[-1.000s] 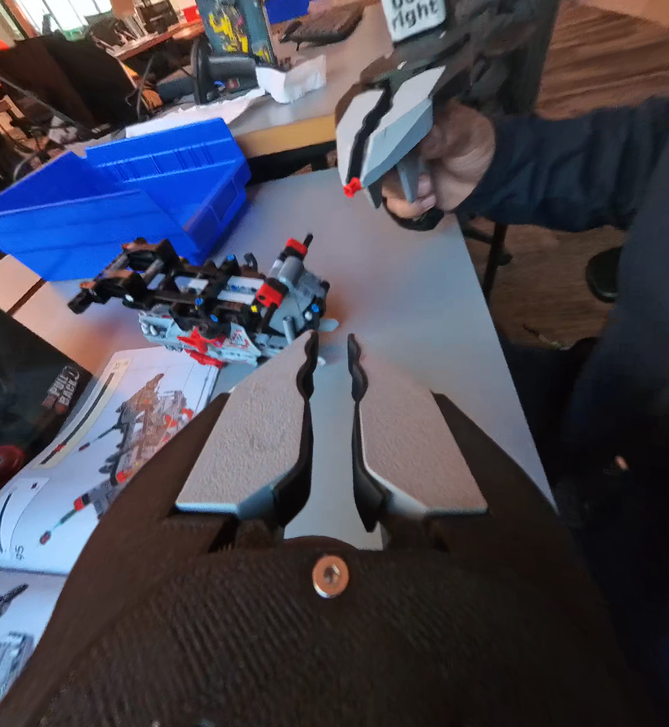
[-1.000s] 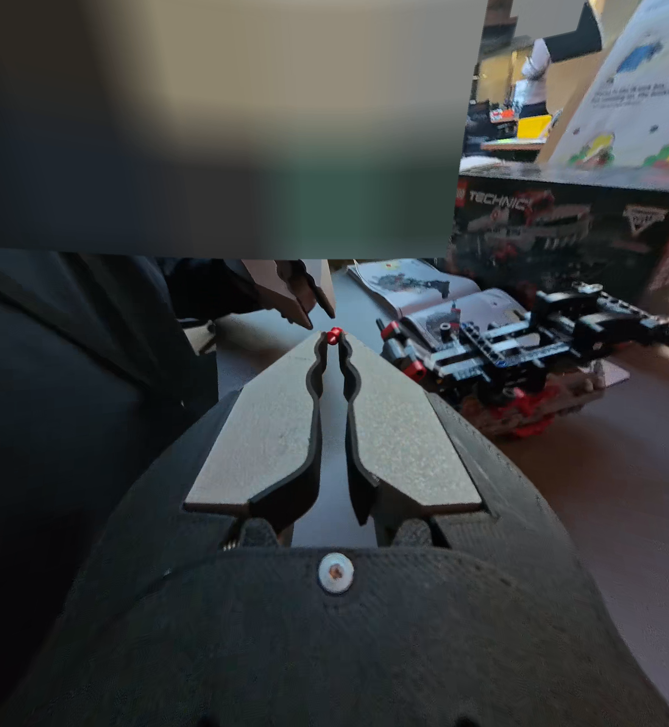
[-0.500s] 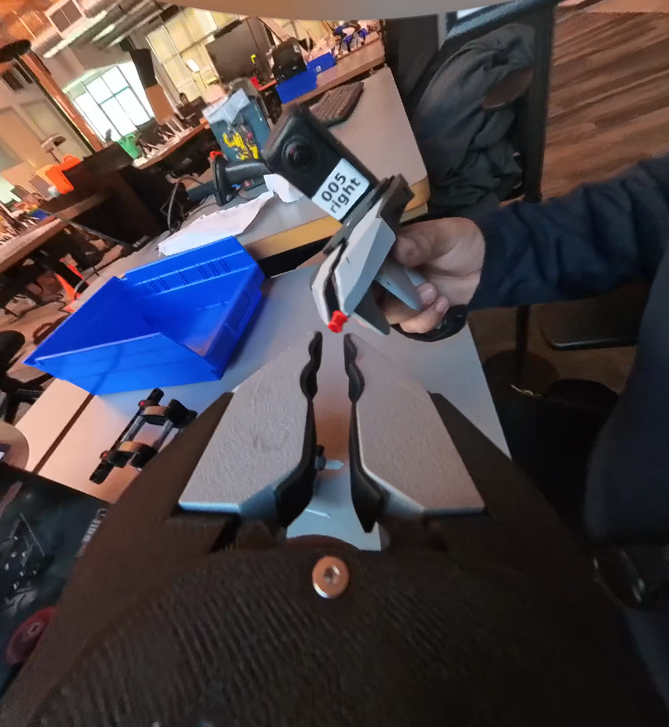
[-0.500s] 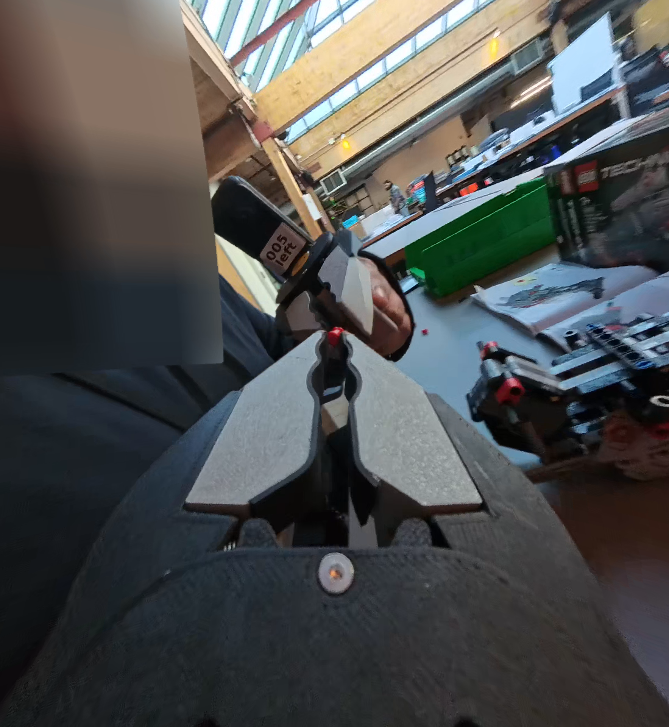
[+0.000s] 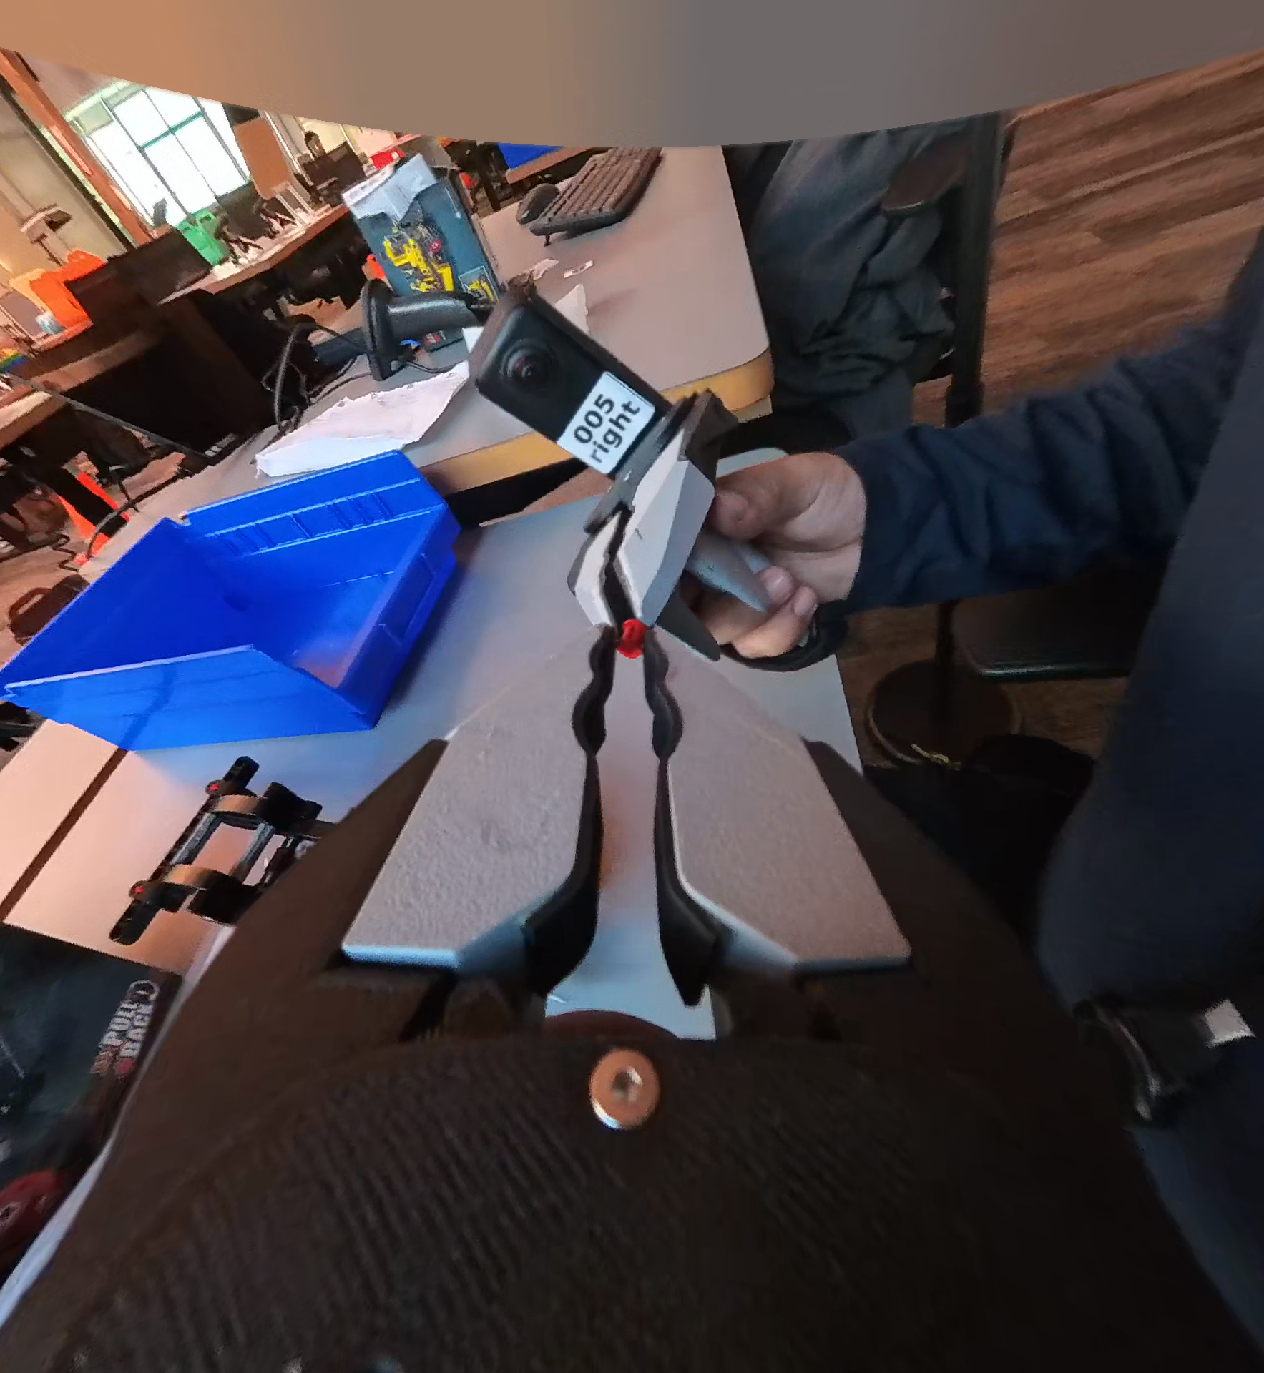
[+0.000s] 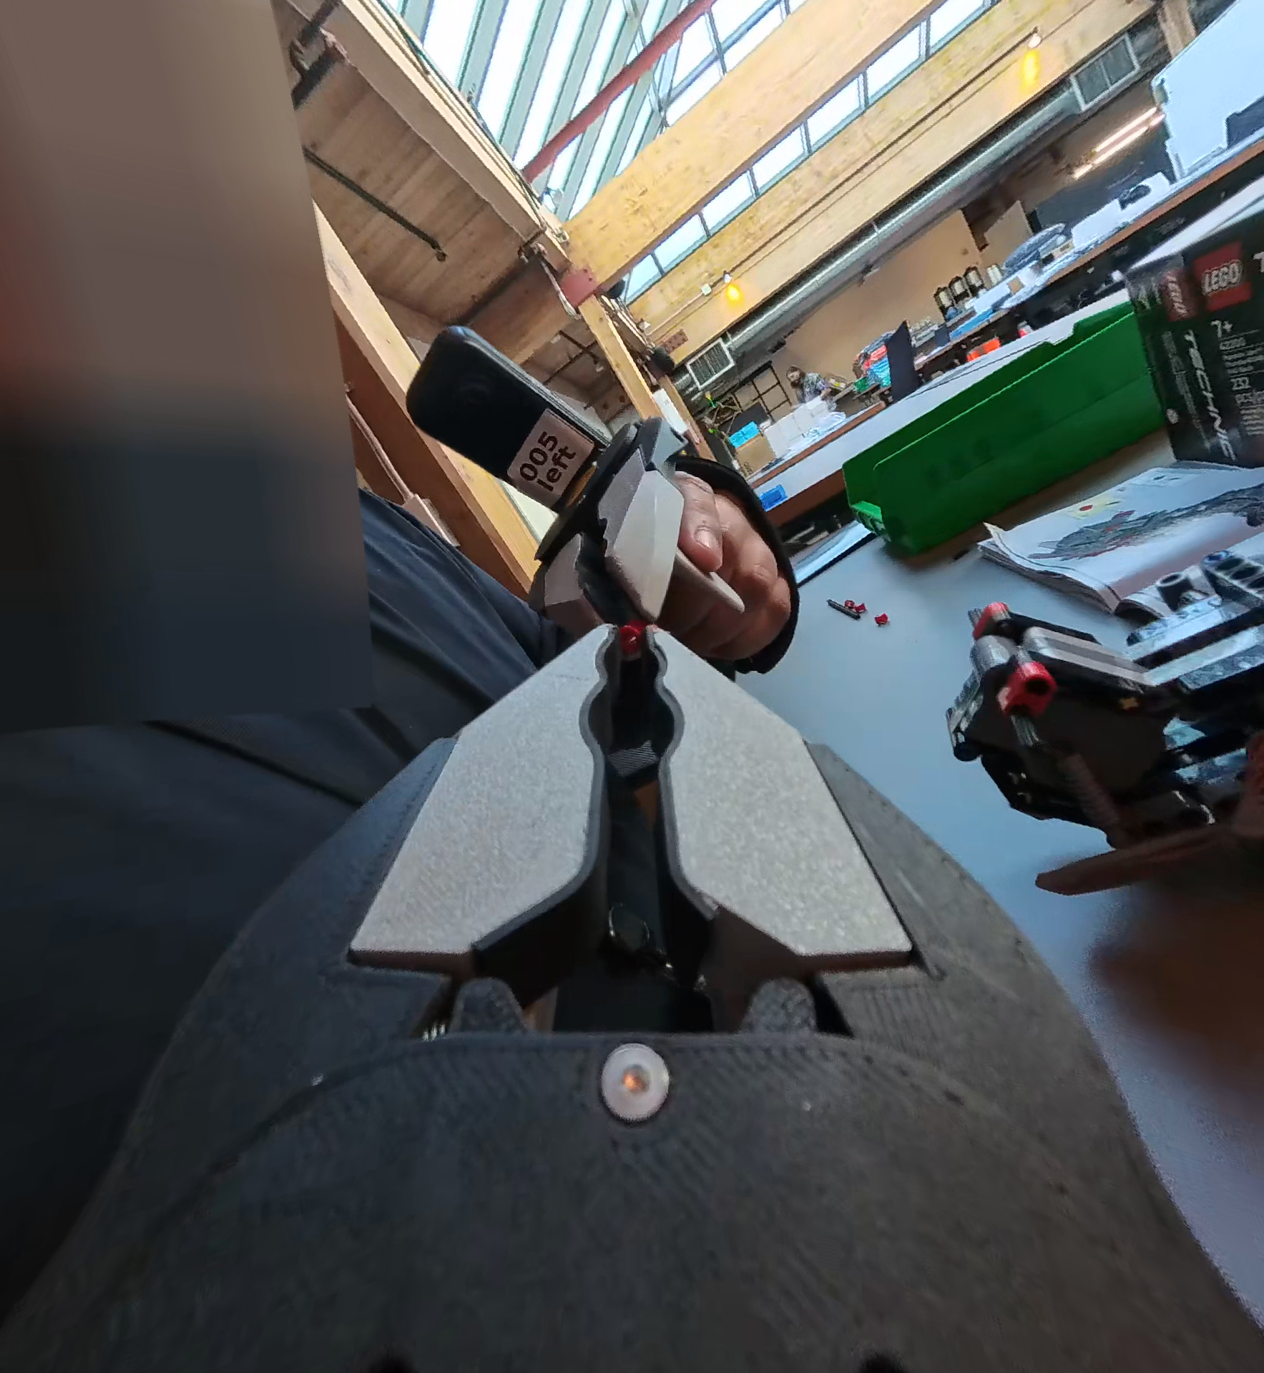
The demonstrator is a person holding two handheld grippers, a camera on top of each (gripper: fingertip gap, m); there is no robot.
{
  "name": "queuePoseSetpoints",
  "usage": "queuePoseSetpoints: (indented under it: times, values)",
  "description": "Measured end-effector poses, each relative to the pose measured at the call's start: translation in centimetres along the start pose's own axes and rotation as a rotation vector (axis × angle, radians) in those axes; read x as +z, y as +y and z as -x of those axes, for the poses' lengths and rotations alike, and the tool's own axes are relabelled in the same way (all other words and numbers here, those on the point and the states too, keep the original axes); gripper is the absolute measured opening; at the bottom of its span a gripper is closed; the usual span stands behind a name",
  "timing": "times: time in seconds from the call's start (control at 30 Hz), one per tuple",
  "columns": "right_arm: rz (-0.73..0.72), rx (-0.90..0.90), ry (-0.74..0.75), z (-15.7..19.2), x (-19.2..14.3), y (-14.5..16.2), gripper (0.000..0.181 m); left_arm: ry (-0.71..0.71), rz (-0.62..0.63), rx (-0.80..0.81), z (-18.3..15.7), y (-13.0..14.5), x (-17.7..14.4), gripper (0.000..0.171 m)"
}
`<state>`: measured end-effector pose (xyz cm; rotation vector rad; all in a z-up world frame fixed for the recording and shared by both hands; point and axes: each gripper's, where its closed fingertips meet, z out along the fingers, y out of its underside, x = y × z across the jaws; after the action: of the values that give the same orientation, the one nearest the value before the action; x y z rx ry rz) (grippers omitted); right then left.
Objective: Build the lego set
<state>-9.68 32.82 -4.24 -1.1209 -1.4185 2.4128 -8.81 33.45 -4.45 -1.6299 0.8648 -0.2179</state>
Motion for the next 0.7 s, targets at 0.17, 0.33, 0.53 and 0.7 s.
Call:
queuePoseSetpoints:
  times: [0.17,0.33,0.53,0.7]
  values:
    - [0.006,0.048,0.051,-1.6,-0.1,0.2,0.002,-0.044,0.067,0.068,0.8,1.4,0.2,0.004]
    - [0.048,0.107,0.115,-3.0,0.0,0.8,0.005,-0.089,0.18,0.218,1.2,2.9,0.5,0.003]
    - [0.054,0.134,0.142,-4.0,0.1,1.1,0.003,-0.131,0.263,0.342,1.6,3.8,0.7,0.003]
    - [-0.016,0.192,0.047,-3.3,0.3,0.2,0.003,-0.111,0.173,0.194,1.8,2.9,0.4,0.004]
